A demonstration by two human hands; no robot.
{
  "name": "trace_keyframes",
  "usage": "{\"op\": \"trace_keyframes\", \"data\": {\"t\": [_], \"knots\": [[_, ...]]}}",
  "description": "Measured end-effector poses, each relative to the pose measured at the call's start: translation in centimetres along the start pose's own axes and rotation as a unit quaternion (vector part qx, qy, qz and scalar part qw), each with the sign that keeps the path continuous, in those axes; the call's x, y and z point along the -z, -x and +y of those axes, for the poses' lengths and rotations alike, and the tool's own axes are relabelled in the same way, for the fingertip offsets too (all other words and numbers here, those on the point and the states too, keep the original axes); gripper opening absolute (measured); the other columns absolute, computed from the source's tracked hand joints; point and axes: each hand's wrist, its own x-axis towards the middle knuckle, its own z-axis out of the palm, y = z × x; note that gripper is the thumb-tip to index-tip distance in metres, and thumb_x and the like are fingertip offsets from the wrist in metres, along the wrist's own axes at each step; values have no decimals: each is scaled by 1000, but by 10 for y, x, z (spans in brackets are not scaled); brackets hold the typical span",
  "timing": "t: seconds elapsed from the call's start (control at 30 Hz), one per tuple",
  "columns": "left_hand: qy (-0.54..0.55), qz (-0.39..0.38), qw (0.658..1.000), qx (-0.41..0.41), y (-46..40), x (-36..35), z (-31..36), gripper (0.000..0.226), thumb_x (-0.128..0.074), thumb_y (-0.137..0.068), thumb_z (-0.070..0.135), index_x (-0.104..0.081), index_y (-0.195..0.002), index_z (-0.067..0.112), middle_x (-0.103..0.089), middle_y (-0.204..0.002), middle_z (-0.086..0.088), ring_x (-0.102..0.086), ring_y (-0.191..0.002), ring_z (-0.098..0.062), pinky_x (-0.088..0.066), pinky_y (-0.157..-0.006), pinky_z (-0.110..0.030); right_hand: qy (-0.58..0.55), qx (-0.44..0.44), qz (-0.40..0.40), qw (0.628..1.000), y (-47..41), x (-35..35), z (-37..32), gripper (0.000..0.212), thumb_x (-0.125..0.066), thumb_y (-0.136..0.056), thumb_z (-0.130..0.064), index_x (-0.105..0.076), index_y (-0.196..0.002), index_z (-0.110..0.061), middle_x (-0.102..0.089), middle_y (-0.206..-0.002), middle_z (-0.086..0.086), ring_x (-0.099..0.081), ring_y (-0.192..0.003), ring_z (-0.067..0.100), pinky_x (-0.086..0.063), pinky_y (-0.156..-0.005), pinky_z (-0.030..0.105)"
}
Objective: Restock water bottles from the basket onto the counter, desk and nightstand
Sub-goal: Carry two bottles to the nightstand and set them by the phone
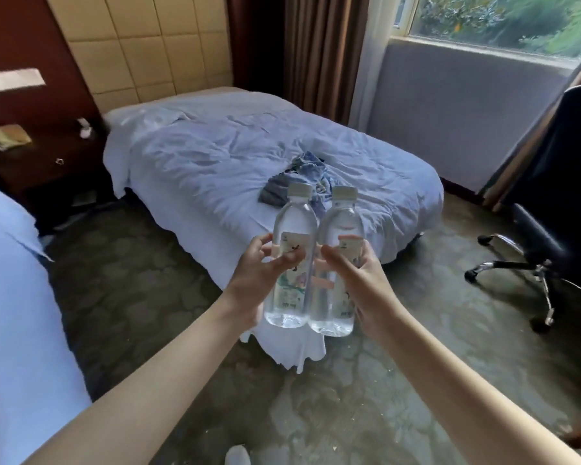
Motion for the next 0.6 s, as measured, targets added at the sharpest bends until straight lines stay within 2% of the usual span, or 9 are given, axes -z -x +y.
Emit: {"op": "trace_keyframes", "data": {"t": [0.07, 0.17, 0.27, 0.37, 0.43, 0.5, 0.6], "knots": [[-5, 19, 1000, -3, -18, 19, 4, 76, -81, -59, 35, -47, -125, 18, -61, -123, -13, -65, -105, -28, -54, -84, -44, -3, -8, -19, 1000, -24, -18, 2, 52, -75, -71, -35, -50, -114, -18, -68, -106, 9, -67, -98, 26, -51, -91, 51], [-7, 33, 999, -5, -46, 50, 7, 84, -83, -53, 40, -47, -125, 19, -60, -124, -12, -64, -108, -30, -51, -92, -53, -11, -17, -43, 999, -59, -47, 6, 64, -74, -64, -38, -48, -117, -15, -67, -105, 10, -67, -97, 29, -51, -91, 55], [-1, 59, 998, -4, -77, 81, 15, 85, -84, -54, 38, -44, -127, 19, -56, -126, -11, -62, -110, -30, -50, -94, -53, -15, -18, -62, 998, -97, -77, 9, 43, -71, -75, -26, -49, -111, -17, -66, -99, 7, -67, -94, 27, -51, -91, 54], [8, 84, 996, 2, -113, 116, 28, 95, -86, -49, 44, -42, -129, 20, -54, -128, -10, -59, -114, -31, -49, -96, -50, -21, -30, -87, 996, -142, -113, 6, 37, -68, -80, -20, -49, -112, -17, -68, -93, 3, -70, -84, 18, -53, -89, 50], [20, 90, 996, -4, -134, 135, 39, 87, -87, -51, 41, -45, -124, 21, -54, -125, -9, -61, -110, -29, -53, -87, -43, -26, -31, -95, 995, -168, -135, 1, 36, -67, -81, -18, -49, -112, -16, -69, -93, 4, -71, -80, 15, -54, -87, 48], [26, 93, 995, -8, -154, 151, 50, 80, -85, -53, 40, -47, -121, 22, -55, -122, -7, -62, -106, -26, -53, -80, -38, -25, -28, -106, 994, -193, -152, -1, 38, -68, -81, -19, -48, -114, -16, -68, -98, 7, -70, -86, 20, -54, -87, 50], [32, 110, 993, -8, -182, 170, 59, 74, -81, -59, 35, -47, -123, 23, -55, -123, -6, -62, -107, -25, -53, -88, -44, -18, -30, -122, 992, -229, -171, -2, 37, -69, -81, -21, -49, -112, -18, -68, -100, 7, -69, -92, 24, -53, -89, 52]]}}
